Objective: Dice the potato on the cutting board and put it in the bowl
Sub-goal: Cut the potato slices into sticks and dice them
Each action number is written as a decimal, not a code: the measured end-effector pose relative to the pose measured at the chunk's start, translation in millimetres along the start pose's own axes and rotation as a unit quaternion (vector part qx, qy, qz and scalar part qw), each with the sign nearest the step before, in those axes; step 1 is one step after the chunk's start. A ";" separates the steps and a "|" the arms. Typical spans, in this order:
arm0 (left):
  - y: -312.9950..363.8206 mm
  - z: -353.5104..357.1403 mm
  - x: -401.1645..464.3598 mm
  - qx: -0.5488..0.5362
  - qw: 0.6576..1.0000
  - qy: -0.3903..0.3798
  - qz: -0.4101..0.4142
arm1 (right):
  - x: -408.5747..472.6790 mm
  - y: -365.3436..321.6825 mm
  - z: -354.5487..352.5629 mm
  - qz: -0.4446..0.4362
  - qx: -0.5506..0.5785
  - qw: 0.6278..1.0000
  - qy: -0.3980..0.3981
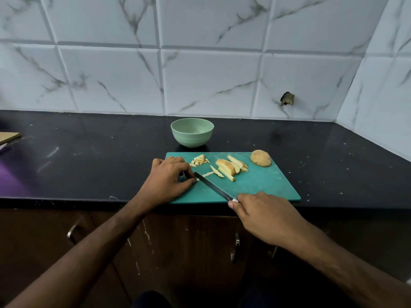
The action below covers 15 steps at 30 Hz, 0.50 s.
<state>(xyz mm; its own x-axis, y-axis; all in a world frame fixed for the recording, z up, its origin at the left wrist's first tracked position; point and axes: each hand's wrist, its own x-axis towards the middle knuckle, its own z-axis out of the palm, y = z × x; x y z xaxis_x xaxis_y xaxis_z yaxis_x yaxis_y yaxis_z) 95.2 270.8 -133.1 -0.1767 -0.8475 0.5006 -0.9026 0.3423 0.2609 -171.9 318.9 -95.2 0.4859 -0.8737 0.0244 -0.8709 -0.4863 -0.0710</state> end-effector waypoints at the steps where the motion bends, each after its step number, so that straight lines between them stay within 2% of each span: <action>1: 0.0 0.0 -0.1 0.000 1.000 0.000 -0.001 | 0.2 -1.2 1.5 -0.001 -0.002 1.000 0.002; 9: -0.4 0.1 -0.2 -0.003 1.000 -0.002 -0.003 | 6.6 -4.7 2.6 -0.004 0.013 1.000 -0.015; 15: -1.7 1.3 -0.1 -0.003 1.000 0.015 0.001 | -4.8 12.1 -16.0 0.008 0.034 0.996 -0.078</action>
<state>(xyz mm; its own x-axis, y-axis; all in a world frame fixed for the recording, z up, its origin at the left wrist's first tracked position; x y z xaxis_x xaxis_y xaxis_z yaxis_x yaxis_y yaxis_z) 96.3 269.7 -134.7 -0.1658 -0.8346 0.5254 -0.8999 0.3460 0.2656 -185.9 317.0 -80.2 0.4827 -0.8658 -0.1321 -0.8739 -0.4662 -0.1375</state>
